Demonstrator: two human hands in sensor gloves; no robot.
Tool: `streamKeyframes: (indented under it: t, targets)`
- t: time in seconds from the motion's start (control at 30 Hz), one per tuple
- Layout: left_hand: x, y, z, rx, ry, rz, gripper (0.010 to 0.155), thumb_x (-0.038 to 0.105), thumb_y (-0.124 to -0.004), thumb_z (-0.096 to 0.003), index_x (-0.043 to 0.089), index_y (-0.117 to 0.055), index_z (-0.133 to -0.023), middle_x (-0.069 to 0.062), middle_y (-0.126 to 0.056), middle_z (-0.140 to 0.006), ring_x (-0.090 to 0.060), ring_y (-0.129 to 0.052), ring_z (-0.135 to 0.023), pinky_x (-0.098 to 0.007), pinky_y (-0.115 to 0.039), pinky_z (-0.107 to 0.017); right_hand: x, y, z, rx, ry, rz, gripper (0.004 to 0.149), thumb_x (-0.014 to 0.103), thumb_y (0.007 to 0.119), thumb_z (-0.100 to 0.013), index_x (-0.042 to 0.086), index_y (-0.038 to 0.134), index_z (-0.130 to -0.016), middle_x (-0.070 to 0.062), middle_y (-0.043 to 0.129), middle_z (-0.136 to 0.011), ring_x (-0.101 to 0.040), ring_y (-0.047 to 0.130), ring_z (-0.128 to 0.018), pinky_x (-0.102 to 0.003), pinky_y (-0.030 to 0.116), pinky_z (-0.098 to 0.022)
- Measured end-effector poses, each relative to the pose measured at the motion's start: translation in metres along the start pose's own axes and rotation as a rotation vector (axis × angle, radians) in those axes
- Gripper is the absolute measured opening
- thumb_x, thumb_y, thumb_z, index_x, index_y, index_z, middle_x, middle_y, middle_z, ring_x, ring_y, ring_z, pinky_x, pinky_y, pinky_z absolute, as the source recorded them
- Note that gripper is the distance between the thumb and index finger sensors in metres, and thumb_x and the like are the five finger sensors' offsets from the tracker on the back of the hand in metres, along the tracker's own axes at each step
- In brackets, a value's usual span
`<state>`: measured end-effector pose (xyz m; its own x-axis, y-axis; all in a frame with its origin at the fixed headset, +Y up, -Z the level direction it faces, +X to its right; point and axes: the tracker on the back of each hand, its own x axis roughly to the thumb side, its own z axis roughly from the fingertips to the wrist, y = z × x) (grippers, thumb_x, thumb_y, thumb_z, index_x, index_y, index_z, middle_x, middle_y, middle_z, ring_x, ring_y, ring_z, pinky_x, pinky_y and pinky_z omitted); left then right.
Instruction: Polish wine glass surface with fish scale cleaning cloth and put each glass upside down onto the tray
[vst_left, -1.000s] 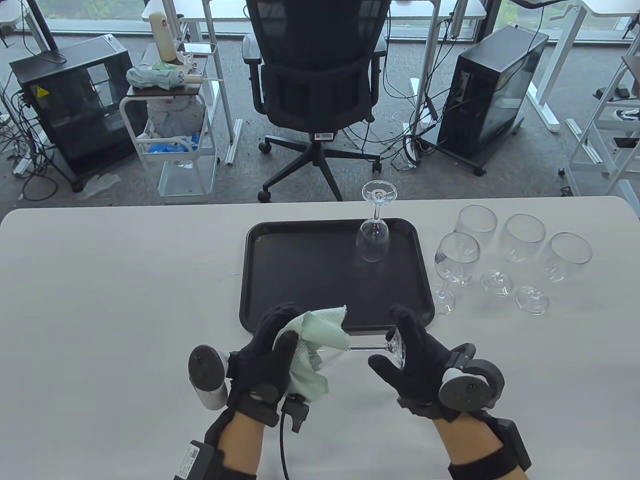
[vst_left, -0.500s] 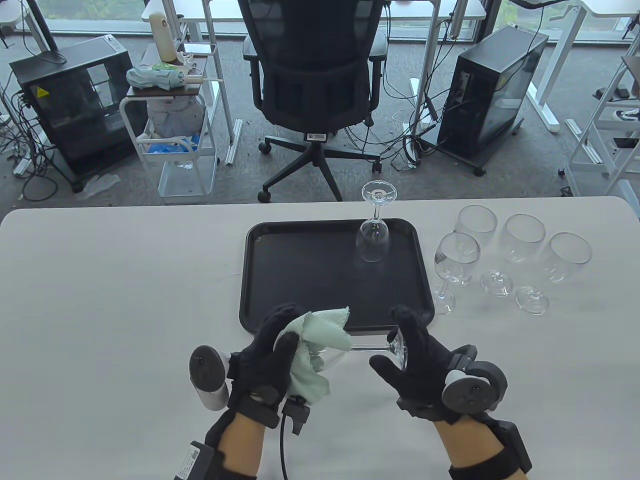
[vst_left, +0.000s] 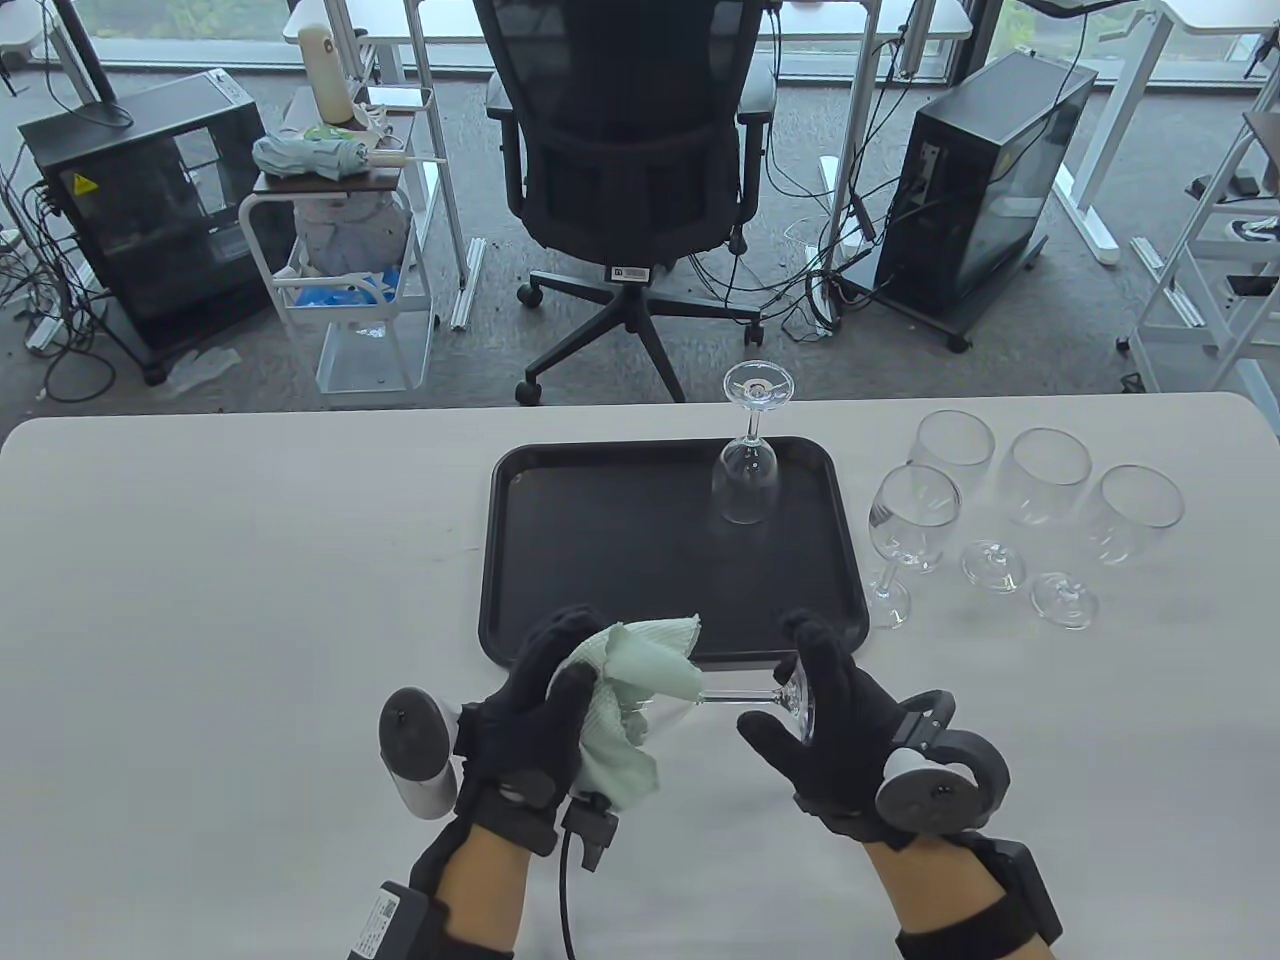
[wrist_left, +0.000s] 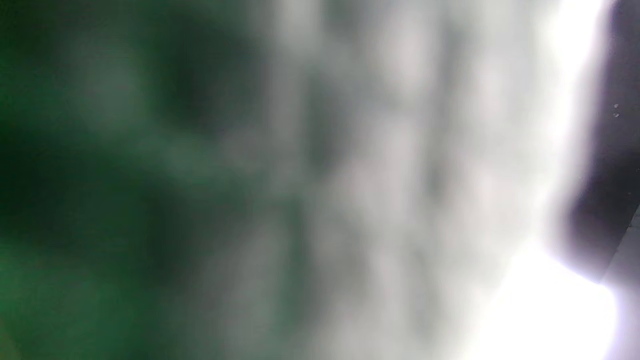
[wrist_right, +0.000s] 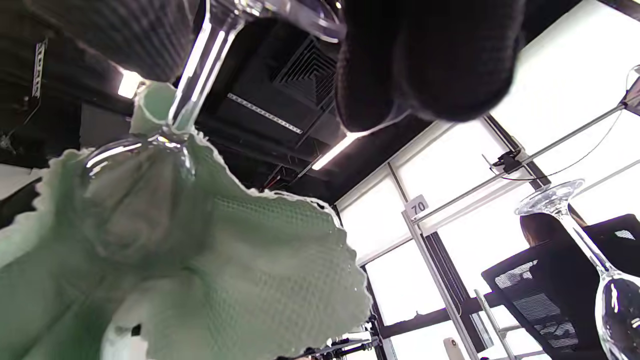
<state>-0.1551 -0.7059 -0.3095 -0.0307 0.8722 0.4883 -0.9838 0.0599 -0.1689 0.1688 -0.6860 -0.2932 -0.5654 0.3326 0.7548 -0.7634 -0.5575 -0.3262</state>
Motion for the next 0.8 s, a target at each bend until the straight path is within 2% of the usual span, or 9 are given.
streamKeyframes:
  t: [0.07, 0.17, 0.23, 0.33, 0.43, 0.53, 0.63, 0.67, 0.8]
  targets:
    - [0.002, -0.002, 0.001, 0.0, -0.009, -0.023, 0.061, 0.071, -0.069, -0.0529, 0.036, -0.063, -0.103, -0.001, -0.058, -0.114, -0.036, -0.071, -0.097, -0.054, -0.087, -0.047, -0.005, 0.003, -0.001, 0.039, 0.167, -0.191, 0.076, 0.057, 0.071, -0.054, 0.027, 0.027, -0.107, -0.018, 0.057, -0.1, -0.027, 0.092, -0.049, -0.036, 0.09, -0.029]
    - [0.005, -0.003, 0.002, 0.031, -0.034, -0.109, 0.061, 0.071, -0.069, -0.0522, 0.038, -0.063, -0.103, 0.0, -0.058, -0.114, -0.035, -0.07, -0.097, -0.054, -0.086, -0.047, -0.014, 0.008, 0.002, 0.174, 0.475, -0.415, 0.076, 0.065, 0.062, -0.053, 0.022, 0.034, -0.109, -0.022, 0.064, -0.095, -0.027, 0.093, -0.041, -0.036, 0.088, -0.023]
    - [0.004, -0.001, 0.0, 0.013, -0.027, -0.088, 0.06, 0.07, -0.069, -0.0524, 0.037, -0.064, -0.102, -0.001, -0.059, -0.113, -0.036, -0.071, -0.097, -0.054, -0.086, -0.047, -0.015, 0.007, 0.0, 0.163, 0.412, -0.379, 0.08, 0.067, 0.065, -0.052, 0.021, 0.034, -0.109, -0.023, 0.064, -0.094, -0.03, 0.093, -0.045, -0.039, 0.089, -0.026]
    - [0.0, 0.003, 0.0, 0.019, -0.007, -0.053, 0.06, 0.07, -0.069, -0.0531, 0.036, -0.064, -0.102, -0.001, -0.06, -0.113, -0.036, -0.072, -0.096, -0.055, -0.087, -0.046, -0.004, 0.004, -0.002, 0.113, 0.165, -0.16, 0.089, 0.065, 0.072, -0.049, 0.024, 0.02, -0.108, -0.02, 0.052, -0.105, -0.036, 0.09, -0.059, -0.046, 0.086, -0.038]
    - [-0.003, 0.004, -0.001, -0.013, 0.021, 0.029, 0.06, 0.07, -0.068, -0.054, 0.036, -0.064, -0.103, -0.002, -0.06, -0.113, -0.037, -0.071, -0.096, -0.055, -0.087, -0.046, 0.007, -0.002, -0.002, 0.038, -0.079, 0.089, 0.095, 0.063, 0.077, -0.048, 0.024, 0.011, -0.105, -0.017, 0.047, -0.107, -0.03, 0.092, -0.062, -0.041, 0.09, -0.04]
    - [-0.001, 0.0, 0.0, -0.007, 0.008, 0.02, 0.06, 0.071, -0.068, -0.0535, 0.036, -0.063, -0.103, -0.002, -0.059, -0.113, -0.036, -0.071, -0.096, -0.054, -0.087, -0.046, 0.002, -0.001, -0.001, 0.016, 0.042, -0.065, 0.082, 0.06, 0.073, -0.051, 0.027, 0.022, -0.107, -0.017, 0.054, -0.101, -0.028, 0.092, -0.055, -0.037, 0.09, -0.034]
    - [0.001, -0.001, 0.001, 0.012, -0.032, -0.057, 0.061, 0.071, -0.068, -0.0524, 0.037, -0.063, -0.102, -0.001, -0.058, -0.113, -0.035, -0.07, -0.097, -0.054, -0.086, -0.048, -0.006, 0.003, -0.001, 0.134, 0.373, -0.307, 0.08, 0.069, 0.062, -0.051, 0.022, 0.033, -0.109, -0.021, 0.064, -0.093, -0.025, 0.093, -0.042, -0.035, 0.088, -0.023]
    - [0.001, 0.001, 0.001, 0.017, -0.043, -0.07, 0.061, 0.071, -0.068, -0.0523, 0.037, -0.064, -0.102, -0.001, -0.059, -0.113, -0.035, -0.071, -0.097, -0.054, -0.087, -0.047, -0.006, 0.004, 0.0, 0.158, 0.395, -0.366, 0.082, 0.069, 0.064, -0.051, 0.022, 0.033, -0.109, -0.022, 0.063, -0.094, -0.027, 0.092, -0.043, -0.037, 0.087, -0.024]
    - [-0.001, 0.004, 0.0, 0.016, -0.012, -0.035, 0.059, 0.07, -0.069, -0.0532, 0.036, -0.065, -0.102, -0.002, -0.061, -0.112, -0.036, -0.072, -0.096, -0.055, -0.087, -0.046, 0.003, 0.0, -0.003, 0.124, 0.156, -0.125, 0.089, 0.067, 0.07, -0.05, 0.023, 0.02, -0.108, -0.021, 0.054, -0.104, -0.034, 0.091, -0.054, -0.043, 0.087, -0.034]
